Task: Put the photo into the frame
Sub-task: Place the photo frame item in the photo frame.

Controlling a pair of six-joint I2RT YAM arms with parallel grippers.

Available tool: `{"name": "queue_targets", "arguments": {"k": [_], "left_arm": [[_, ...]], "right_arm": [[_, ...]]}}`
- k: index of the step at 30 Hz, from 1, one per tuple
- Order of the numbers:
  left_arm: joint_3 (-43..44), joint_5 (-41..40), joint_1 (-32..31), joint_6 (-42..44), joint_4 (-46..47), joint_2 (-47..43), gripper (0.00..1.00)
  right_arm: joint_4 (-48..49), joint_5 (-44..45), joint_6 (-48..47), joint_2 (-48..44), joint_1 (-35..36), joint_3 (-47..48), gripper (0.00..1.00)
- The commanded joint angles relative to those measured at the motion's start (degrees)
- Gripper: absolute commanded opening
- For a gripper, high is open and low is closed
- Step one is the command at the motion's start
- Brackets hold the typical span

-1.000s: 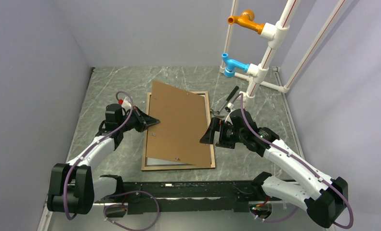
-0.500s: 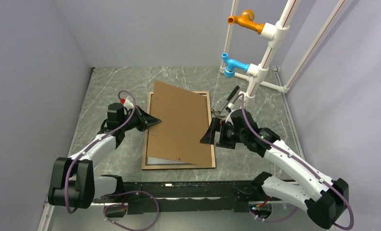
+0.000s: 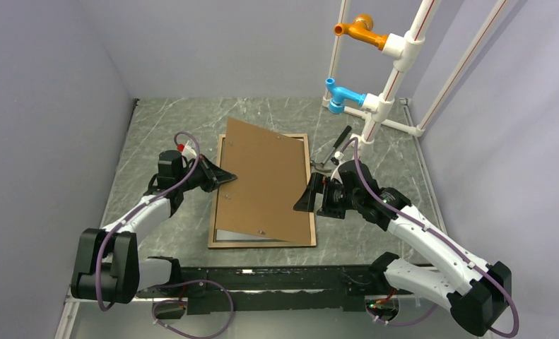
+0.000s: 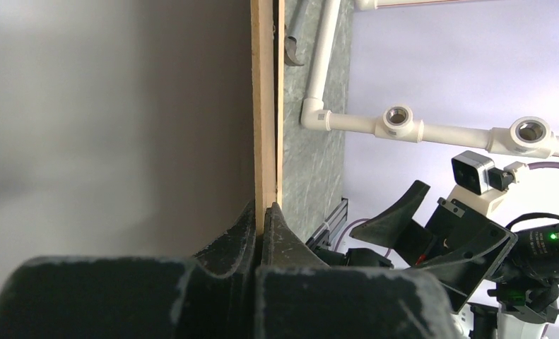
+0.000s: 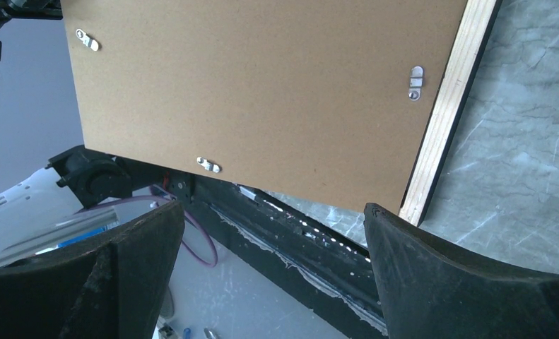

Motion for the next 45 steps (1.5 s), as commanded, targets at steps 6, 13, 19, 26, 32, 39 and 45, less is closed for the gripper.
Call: {"name": "queue_targets", "arguments": {"k": [6,13,19,26,32,39,45], "left_arm": [[3.72,2.06,-0.27,4.82,5.29,-1.25,0.00],[3.85,1.01,-0.26,4.69,5.43,-1.55,0.00],[4.58,1.53,-0.01,4.52,6.05,-0.88,0.00],[4.84,1.69,2.11,5.15,3.92,-1.13,0.00],[3.99,2.55,3.95,4.40,4.85,0.03,0.00],[1.07,2.81,3.02,1.39,10.85,1.66,0.00],[1.31,1.63,0.35,2.47,8.83,2.07,0.00]], "right_arm": [[1.16,-0.85,0.04,-0.78,-0.26,-0.09,0.99],[1.00,-0.75,-0.01,-0.64,-0.26,0.16,0.99],[0.75,-0.66,-0.06,-0.70,-0.24,0.25,0.99],[0.89,-0.76,0.11,-0.85,-0.27,-0.09,1.00],[1.24,-0.89,0.22,-0.79,-0.31,-0.35,0.99],[1.35,-0.95,0.30,-0.54,-0.34,-0.54,0.99],[1.13,-0.77,0.28,-0.62,-0.30,-0.62,0.99]]}}
